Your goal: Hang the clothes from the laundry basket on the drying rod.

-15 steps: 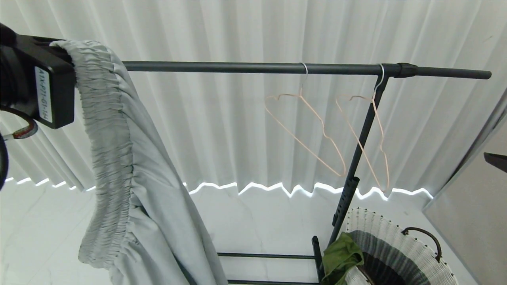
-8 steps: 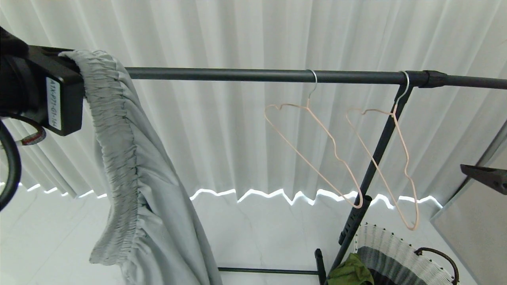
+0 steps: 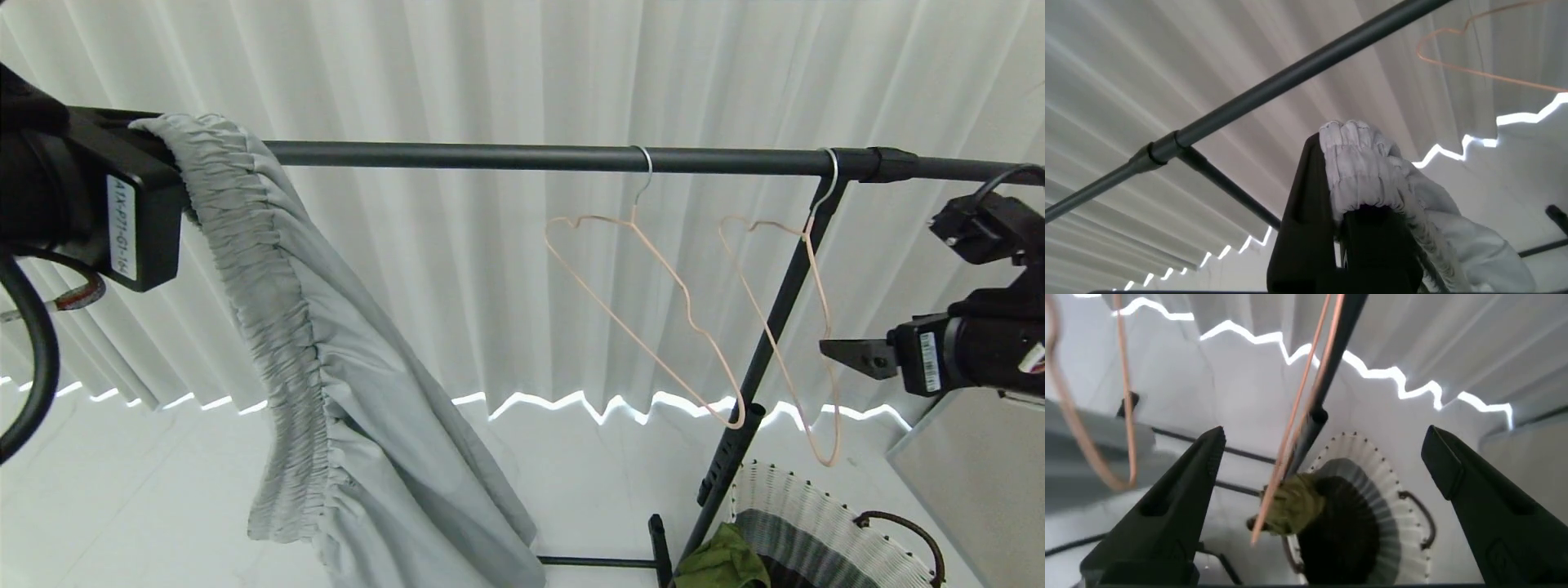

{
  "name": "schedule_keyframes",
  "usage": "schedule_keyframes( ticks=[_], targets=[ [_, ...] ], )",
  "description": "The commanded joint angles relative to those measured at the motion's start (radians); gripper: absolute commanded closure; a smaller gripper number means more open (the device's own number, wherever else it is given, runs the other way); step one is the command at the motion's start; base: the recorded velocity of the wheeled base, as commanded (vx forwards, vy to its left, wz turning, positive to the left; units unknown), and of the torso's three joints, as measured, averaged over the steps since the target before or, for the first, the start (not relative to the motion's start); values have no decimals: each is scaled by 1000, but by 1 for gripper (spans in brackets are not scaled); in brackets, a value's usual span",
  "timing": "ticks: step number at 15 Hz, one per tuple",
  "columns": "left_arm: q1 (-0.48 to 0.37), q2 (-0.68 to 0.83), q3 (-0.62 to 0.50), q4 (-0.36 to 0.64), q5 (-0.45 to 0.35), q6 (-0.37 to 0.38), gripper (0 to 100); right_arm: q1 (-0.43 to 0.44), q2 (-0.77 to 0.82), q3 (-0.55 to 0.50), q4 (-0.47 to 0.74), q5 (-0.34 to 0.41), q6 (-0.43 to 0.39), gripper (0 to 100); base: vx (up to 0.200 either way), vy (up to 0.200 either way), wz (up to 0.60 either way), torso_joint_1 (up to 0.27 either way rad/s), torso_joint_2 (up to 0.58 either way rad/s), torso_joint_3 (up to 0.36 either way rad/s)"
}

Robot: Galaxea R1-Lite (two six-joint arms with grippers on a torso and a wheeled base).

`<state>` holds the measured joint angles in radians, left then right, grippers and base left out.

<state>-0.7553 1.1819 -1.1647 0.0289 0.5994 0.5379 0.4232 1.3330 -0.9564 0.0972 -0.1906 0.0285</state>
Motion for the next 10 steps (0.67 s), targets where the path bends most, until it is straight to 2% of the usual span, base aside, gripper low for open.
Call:
schedule_keyframes(
  ticks=[1,3,7,10],
  targets=[
    [1,2,11,-15,0,1,100,5,127,-32,-27,-16,65,0,0,0,0,0,0,0],
    [1,1,26,-26,0,4,100,5,172,-50,-25,-24,149,0,0,0,0,0,0,0],
    [1,-1,28,-27,0,2,100,2,233,-74,-30,-58,255,0,0,0,0,0,0,0],
    [1,1,33,-29,0,2,100,2,267,-120,-25,-58,289,0,0,0,0,0,0,0]
  ],
)
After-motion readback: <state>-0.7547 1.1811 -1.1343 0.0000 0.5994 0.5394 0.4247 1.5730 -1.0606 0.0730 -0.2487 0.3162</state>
